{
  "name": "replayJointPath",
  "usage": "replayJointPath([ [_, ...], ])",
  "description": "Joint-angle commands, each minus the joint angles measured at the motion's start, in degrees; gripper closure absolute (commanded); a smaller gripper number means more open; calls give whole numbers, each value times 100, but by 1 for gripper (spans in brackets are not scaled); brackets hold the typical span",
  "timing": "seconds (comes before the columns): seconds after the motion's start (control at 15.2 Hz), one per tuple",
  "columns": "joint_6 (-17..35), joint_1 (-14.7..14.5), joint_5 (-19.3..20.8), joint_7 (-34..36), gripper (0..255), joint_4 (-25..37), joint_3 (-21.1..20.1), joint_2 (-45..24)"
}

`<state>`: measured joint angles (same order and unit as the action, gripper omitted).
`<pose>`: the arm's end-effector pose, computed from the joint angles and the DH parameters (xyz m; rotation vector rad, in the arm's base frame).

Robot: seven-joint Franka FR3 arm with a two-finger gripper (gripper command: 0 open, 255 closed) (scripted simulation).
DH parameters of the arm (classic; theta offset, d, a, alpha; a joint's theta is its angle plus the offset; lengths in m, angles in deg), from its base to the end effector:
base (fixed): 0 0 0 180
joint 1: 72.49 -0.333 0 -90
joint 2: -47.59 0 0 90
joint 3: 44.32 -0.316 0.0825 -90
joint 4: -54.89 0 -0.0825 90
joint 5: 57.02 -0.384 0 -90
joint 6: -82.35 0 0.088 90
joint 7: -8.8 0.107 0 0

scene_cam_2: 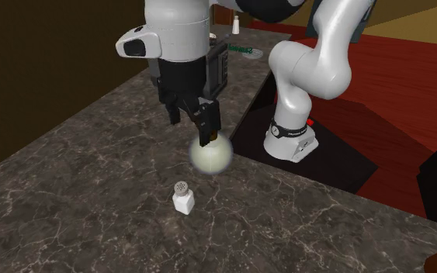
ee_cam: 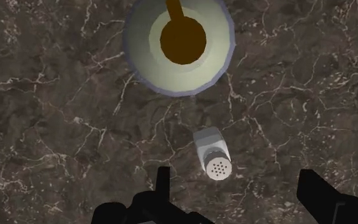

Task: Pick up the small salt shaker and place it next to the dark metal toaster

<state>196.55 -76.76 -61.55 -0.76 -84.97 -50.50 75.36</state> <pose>0.3970 0.0805 0.4782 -3.0820 -0.4762 -0.0548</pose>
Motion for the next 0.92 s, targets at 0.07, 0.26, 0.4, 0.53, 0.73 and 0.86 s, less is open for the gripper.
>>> replayJointPath([
  [0.07,447,-47,37,-60,0,47,-93,-597],
  [0.26,869,-90,102,-84,0,135,-198,-1217],
  [0.4,1104,-114,160,-86,0,215,-257,-1600],
  [0.53,1270,-115,167,-79,0,130,-264,-1682],
  [0.73,1520,-114,181,-66,0,13,-275,-1816],
  [0.86,1688,-113,192,-56,0,-59,-282,-1912],
])
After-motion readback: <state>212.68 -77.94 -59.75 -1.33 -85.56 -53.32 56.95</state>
